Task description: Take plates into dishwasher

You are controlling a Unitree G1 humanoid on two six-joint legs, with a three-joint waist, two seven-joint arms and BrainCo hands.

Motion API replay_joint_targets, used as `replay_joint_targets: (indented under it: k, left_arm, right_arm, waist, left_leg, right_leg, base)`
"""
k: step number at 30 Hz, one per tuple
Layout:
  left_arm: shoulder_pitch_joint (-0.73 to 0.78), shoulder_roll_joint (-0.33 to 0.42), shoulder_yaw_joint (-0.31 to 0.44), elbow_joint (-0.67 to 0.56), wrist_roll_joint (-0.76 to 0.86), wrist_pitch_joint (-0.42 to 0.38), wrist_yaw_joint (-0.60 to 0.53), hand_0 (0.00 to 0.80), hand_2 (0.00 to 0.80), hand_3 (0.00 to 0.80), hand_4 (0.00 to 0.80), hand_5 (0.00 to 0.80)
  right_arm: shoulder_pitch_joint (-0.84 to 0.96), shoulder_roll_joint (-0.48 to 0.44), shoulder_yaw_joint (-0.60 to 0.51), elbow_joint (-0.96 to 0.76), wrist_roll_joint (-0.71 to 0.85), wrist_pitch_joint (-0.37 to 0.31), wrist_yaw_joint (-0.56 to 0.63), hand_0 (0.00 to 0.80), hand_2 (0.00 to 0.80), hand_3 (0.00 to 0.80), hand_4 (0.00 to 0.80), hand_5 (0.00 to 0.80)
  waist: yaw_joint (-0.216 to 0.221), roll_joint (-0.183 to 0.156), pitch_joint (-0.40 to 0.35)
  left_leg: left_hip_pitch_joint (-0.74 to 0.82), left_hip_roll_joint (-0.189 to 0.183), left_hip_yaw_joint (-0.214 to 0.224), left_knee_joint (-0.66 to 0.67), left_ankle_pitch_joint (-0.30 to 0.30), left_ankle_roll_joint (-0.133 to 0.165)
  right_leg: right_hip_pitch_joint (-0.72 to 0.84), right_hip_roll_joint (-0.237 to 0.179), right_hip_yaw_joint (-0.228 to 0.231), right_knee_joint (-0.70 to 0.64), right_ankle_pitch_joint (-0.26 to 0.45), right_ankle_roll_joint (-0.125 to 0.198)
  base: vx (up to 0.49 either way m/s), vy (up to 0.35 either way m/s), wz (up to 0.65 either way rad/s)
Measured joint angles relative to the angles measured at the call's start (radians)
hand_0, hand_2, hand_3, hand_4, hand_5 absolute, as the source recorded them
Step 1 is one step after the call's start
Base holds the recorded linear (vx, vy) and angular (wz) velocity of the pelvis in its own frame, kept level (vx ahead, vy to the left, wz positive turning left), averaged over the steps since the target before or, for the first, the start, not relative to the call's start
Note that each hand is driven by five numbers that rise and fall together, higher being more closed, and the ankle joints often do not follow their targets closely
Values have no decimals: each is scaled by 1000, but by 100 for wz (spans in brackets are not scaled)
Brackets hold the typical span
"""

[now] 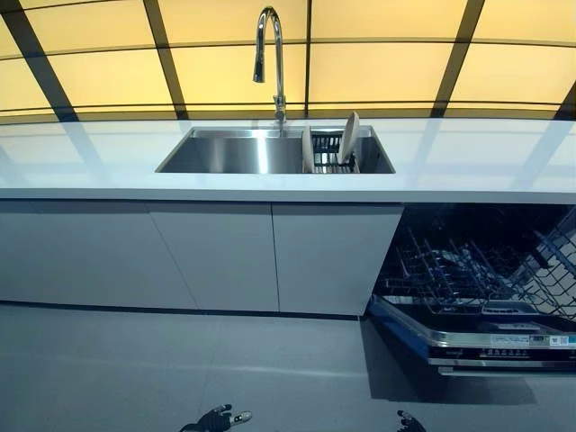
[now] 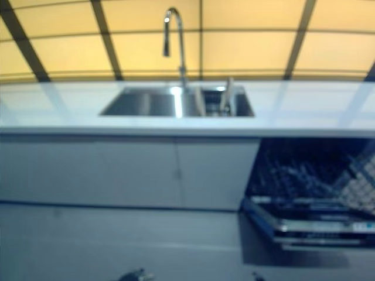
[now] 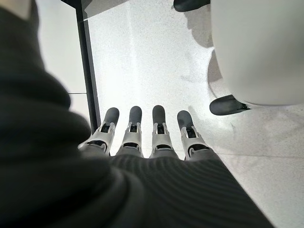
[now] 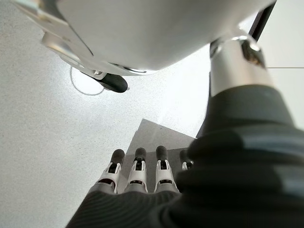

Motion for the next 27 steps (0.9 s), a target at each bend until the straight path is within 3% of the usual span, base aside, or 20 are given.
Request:
replay_joint_targets:
  k: [4,11,27]
  left_arm:
    - [-2,1,0,0,23,34,7,0,0,0,0,0]
    - [-27,13,0,23,69,153,-126,0,0,0,0,0]
    - [-23,17,-11,33,118,172,-141,0,0,0,0,0]
  right_arm:
    - [-4,0,3,0,-5,12,2,0,0,0,0,0]
    - [-13,-1,4,2,-20,29,24,0,0,0,0,0]
    - [-36,-4,29,-1,-86,85,71,0,0,0,0,0]
  waist:
    - [0,1,-2]
    - [0,5,-6]
    - [26,-1,-12]
  left_leg:
    - [0,0,-1,0,0,0]
    - [0,0,-2,0,0,0]
    - [0,0,-8,0,0,0]
  right_leg:
    - [1,0,-1,0,0,0]
    - [2,0,-2,0,0,0]
    - [5,-1,-6,0,-1,1]
  base:
    - [0,0,0]
    - [0,0,0]
    - [0,0,0]
